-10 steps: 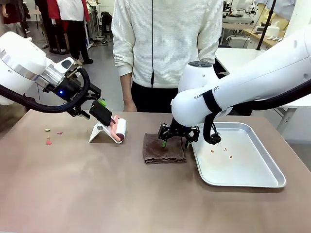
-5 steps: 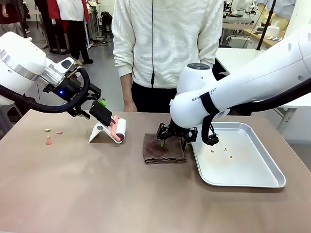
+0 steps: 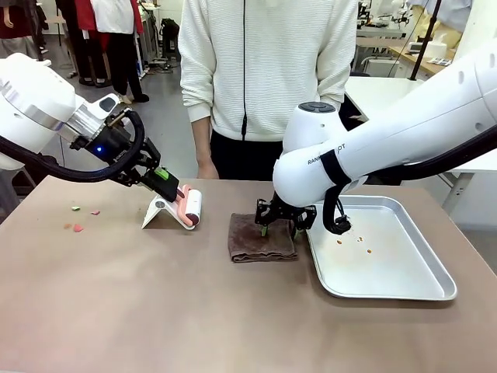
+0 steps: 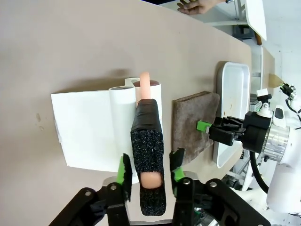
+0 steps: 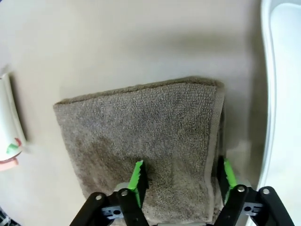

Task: Clean the surface of the table.
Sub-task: Hold the Lint Roller with your left hand and the towel with your right hand.

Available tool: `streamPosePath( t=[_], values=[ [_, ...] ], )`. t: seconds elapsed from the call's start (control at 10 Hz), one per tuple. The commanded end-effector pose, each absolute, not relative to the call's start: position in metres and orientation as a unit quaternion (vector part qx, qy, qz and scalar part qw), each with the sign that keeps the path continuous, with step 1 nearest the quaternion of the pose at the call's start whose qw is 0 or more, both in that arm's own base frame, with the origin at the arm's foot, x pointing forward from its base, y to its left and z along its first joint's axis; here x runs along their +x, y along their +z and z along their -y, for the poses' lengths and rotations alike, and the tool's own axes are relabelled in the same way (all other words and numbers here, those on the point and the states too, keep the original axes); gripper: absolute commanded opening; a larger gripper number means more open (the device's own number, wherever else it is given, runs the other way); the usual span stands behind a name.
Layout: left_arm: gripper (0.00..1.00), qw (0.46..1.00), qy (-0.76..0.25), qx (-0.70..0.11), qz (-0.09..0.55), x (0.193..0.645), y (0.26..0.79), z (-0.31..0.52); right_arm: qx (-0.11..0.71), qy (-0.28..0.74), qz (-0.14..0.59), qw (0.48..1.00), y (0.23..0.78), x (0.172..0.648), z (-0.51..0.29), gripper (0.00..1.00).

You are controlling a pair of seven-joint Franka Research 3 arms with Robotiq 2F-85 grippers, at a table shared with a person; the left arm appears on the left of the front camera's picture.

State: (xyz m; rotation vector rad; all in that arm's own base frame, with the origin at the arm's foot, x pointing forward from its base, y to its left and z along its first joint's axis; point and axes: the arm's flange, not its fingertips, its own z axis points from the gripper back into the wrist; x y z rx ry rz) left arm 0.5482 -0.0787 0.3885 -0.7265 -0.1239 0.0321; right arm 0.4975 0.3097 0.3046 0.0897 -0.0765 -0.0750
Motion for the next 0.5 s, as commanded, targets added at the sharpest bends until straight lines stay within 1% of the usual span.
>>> streamPosePath(
  t=[0.0,0.1,0.2,0.3,0.4],
  values=[
    [0.02,0.929,0.004,-0.363,0.072,0.5511,0.3869,0.0782,0.026,-0.049,0.043,0.998,0.302,0.4994,-0.3169,0.0],
    [0.0,0.929,0.006,-0.362,0.078,0.5514,0.3867,0.0781,0.027,-0.047,0.044,0.998,0.301,0.4991,-0.3169,0.0],
    [0.0,0.929,0.008,-0.363,0.077,0.5515,0.3863,0.0781,0.034,-0.046,0.042,0.998,0.3004,0.4994,-0.3167,0.15],
    [0.0,0.929,0.007,-0.361,0.076,0.5516,0.3862,0.0785,0.037,-0.044,0.039,0.998,0.2995,0.4995,-0.3172,0.05],
    [0.0,0.929,0.007,-0.362,0.078,0.5517,0.386,0.0782,0.038,-0.043,0.038,0.998,0.2993,0.4987,-0.3176,0.0]
  ],
)
